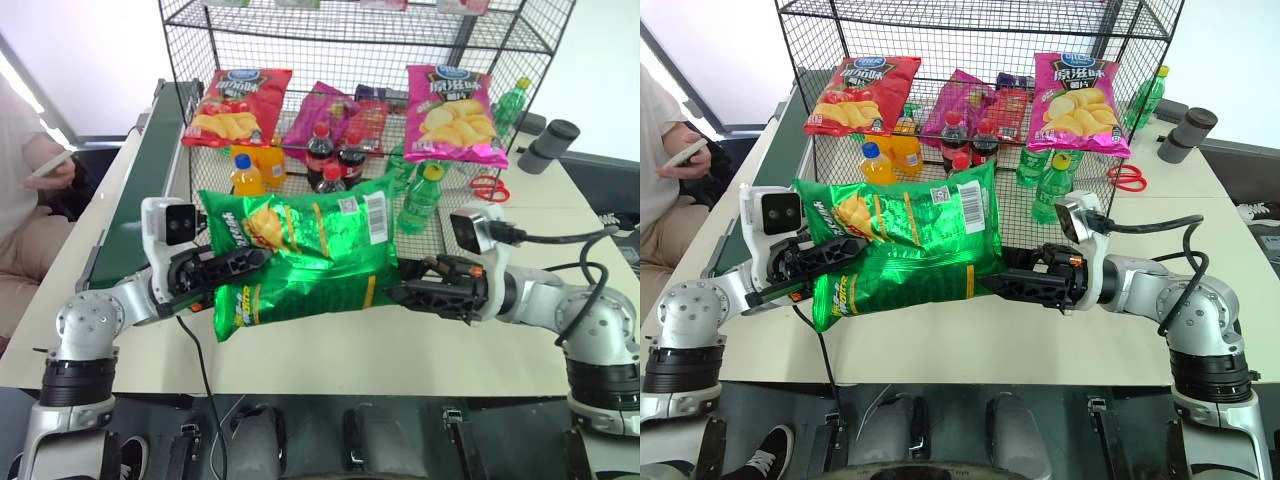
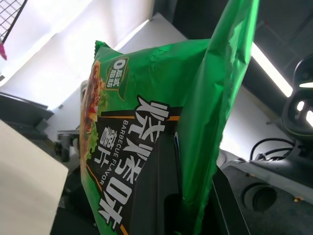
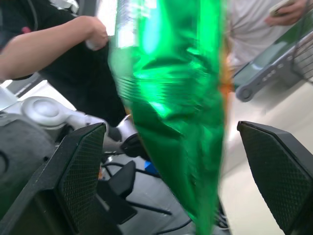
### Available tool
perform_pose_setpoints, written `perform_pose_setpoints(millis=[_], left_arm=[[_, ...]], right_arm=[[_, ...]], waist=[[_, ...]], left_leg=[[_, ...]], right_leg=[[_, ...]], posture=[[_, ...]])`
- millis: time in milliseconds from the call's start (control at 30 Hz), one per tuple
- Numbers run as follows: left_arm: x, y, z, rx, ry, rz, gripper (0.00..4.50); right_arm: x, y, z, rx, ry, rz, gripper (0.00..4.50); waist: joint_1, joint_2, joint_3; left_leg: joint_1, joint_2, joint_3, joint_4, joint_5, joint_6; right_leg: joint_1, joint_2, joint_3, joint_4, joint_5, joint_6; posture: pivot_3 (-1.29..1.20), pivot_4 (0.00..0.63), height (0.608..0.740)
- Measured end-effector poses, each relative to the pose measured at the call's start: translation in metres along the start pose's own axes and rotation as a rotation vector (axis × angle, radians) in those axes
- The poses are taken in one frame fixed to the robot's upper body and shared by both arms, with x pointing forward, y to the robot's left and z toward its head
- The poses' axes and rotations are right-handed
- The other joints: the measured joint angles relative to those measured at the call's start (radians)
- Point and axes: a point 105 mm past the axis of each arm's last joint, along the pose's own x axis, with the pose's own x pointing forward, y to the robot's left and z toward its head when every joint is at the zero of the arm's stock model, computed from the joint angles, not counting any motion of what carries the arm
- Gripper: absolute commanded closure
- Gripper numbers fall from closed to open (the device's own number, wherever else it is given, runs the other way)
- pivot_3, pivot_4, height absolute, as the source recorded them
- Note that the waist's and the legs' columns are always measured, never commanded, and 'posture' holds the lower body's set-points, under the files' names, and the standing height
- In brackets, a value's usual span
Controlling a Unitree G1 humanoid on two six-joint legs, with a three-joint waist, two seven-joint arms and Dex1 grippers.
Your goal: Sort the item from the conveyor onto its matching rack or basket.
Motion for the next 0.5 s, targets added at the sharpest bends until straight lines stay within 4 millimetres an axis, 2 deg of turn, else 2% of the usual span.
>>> perform_pose_setpoints(millis=[200, 300, 433, 500], left_arm=[[0.000, 0.003, -0.004, 0.005, 0.007, -0.010, 4.45], [0.003, 0.002, -0.002, 0.008, 0.006, -0.027, 4.45], [0.001, 0.005, -0.003, 0.032, 0.024, -0.004, 4.45], [0.001, 0.006, -0.004, 0.038, 0.029, 0.004, 4.50]], right_arm=[[0.013, -0.005, -0.010, 0.033, 0.031, 0.011, 0.00], [0.020, -0.016, -0.010, -0.003, 0.028, -0.037, 0.00], [0.021, -0.013, -0.011, 0.011, 0.030, -0.009, 0.00], [0.021, -0.012, -0.011, 0.010, 0.030, -0.004, 0.52]], waist=[[0.000, 0.000, 0.000], [0.000, 0.000, 0.000], [0.002, 0.000, 0.000], [0.001, 0.000, 0.000]], left_leg=[[0.000, 0.000, 0.000, 0.000, 0.000, 0.000], [0.000, 0.000, 0.000, 0.000, 0.000, 0.000], [-0.001, 0.000, 0.000, 0.000, 0.000, 0.000], [-0.001, 0.000, 0.000, 0.000, 0.000, 0.000]], right_leg=[[0.000, 0.000, 0.000, 0.000, 0.000, 0.000], [0.000, 0.000, 0.000, 0.000, 0.000, 0.000], [0.000, 0.000, 0.000, 0.000, 0.000, 0.000], [0.000, 0.000, 0.000, 0.000, 0.000, 0.000]], posture=[[0.00, 0.150, 0.740], [0.00, 0.150, 0.740], [0.00, 0.150, 0.740], [0.00, 0.150, 0.740]])
